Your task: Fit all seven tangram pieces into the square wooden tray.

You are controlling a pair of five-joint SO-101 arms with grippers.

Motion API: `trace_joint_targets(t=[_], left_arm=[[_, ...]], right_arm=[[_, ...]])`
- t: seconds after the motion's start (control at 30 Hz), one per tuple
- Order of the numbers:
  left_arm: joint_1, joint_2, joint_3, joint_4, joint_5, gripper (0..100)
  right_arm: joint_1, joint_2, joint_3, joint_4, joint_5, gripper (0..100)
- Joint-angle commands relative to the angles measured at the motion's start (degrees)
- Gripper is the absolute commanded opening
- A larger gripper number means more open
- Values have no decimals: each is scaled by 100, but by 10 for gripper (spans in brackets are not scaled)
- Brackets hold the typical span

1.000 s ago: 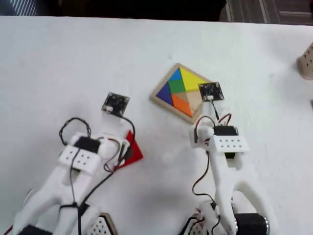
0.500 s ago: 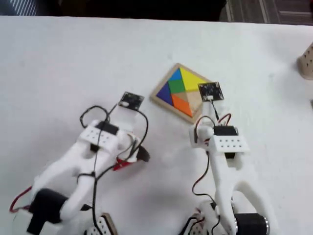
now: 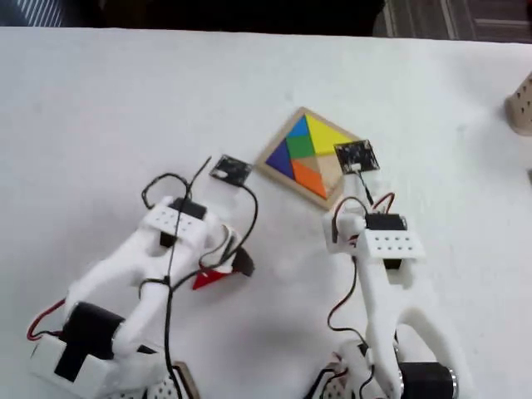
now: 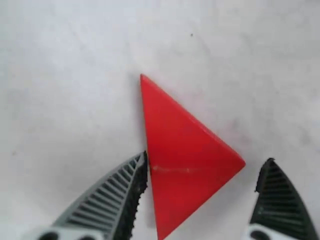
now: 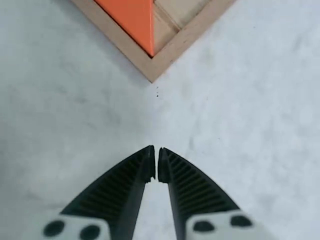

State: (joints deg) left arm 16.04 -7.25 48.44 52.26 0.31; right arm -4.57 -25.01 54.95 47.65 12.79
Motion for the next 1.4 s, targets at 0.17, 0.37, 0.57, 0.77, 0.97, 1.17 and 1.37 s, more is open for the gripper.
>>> trace_joint_targets(t=[0.17,0.37,0.57,0.77,0.97,1.17,1.37], left_arm=[[-40,40,-273,141,-70,339],[-40,40,-273,132,-44,338],[-84,40,-290,123,281,280],[-57,40,-281,132,281,254],[-57,22,-246,132,281,252],[-101,-13,-255,132,308,252],[-681,-22,-360,26,316,252]], right_arm=[[48,-215,-18,40,97,24],[40,-215,-26,31,97,24],[40,-215,-26,31,88,24],[40,-215,-26,-48,79,24],[40,-215,-26,-57,70,24],[40,-215,-26,-84,70,24],[40,-215,-26,-84,70,24]])
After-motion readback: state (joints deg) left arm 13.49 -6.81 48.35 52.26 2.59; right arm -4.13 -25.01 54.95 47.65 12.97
